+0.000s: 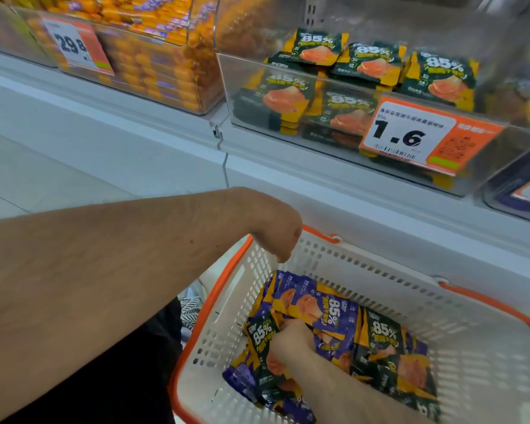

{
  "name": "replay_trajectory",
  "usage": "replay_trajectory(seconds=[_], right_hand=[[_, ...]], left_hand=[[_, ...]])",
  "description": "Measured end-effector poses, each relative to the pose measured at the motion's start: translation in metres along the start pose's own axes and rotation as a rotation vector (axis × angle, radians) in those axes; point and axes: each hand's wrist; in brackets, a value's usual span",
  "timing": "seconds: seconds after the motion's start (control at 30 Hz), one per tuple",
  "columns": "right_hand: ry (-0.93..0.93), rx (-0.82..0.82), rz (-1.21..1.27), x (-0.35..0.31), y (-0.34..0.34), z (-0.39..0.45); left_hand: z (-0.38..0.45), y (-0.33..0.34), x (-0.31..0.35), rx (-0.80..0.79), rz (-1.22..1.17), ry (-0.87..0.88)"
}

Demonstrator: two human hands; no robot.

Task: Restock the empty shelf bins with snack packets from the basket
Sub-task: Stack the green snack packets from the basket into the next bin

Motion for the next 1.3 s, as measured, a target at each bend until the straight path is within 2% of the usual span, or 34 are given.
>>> replay_trajectory(seconds=[0.13, 0.27, 0.47, 0.57, 0.63, 0.7, 0.8, 0.93, 1.0, 1.1, 1.2, 1.27, 1.3], right_hand=[[-0.110, -0.015, 0.084, -0.011, -0.046, -0.015], [-0.264, -0.035, 0.238, -0.025, -0.104, -0.044], [-0.581, 0.182, 0.338, -0.039, -0.176, -0.095], [-0.677, 0.186, 0.456, -0.042, -0.205, -0.121], [-0.758, 0.236, 0.496, -0.042, -0.220, -0.137], [-0.821, 0.326, 0.542, -0.041, -0.233, -0.153], [-0.908, 0.537, 0.562, -0.042, -0.251, -0.175], [-1.029, 0.665, 0.636, -0.058, -0.282, -0.200], [-1.008, 0.719, 0.709, -0.075, -0.308, -0.205], [-0.799, 0.797, 0.801, -0.103, -0.345, -0.194], [-0.649, 0.626, 0.880, -0.122, -0.358, -0.183], [-0.541, 0.479, 0.801, -0.131, -0.357, -0.175], [-0.448, 0.529, 0.669, -0.136, -0.352, -0.171]], left_hand=[[-0.005, -0.009, 0.000, 0.042, -0.023, 0.016], [-0.012, -0.028, -0.002, 0.172, -0.019, 0.044], [-0.037, -0.055, -0.012, 0.271, -0.032, -0.072], [-0.056, -0.064, -0.018, 0.281, -0.146, -0.126], [-0.068, -0.068, -0.023, 0.324, -0.358, -0.089], [-0.079, -0.072, -0.025, 0.434, -0.594, 0.006], [-0.090, -0.079, -0.026, 0.729, -0.845, 0.160], [-0.091, -0.087, -0.019, 1.108, -1.158, 0.224], [-0.091, -0.088, -0.018, 1.217, -1.195, 0.169], [-0.088, -0.085, -0.023, 1.265, -1.205, 0.076], [-0.084, -0.079, -0.025, 1.238, -1.177, 0.015], [-0.084, -0.078, -0.023, 1.218, -1.159, 0.004], [-0.084, -0.077, -0.022, 1.209, -1.154, 0.001]])
Point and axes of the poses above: each hand's wrist, its own z-axis towards the middle knuckle, its own y-axis out of the palm, x = y × z, and after that the axes turned 15 degrees about y, right-handed
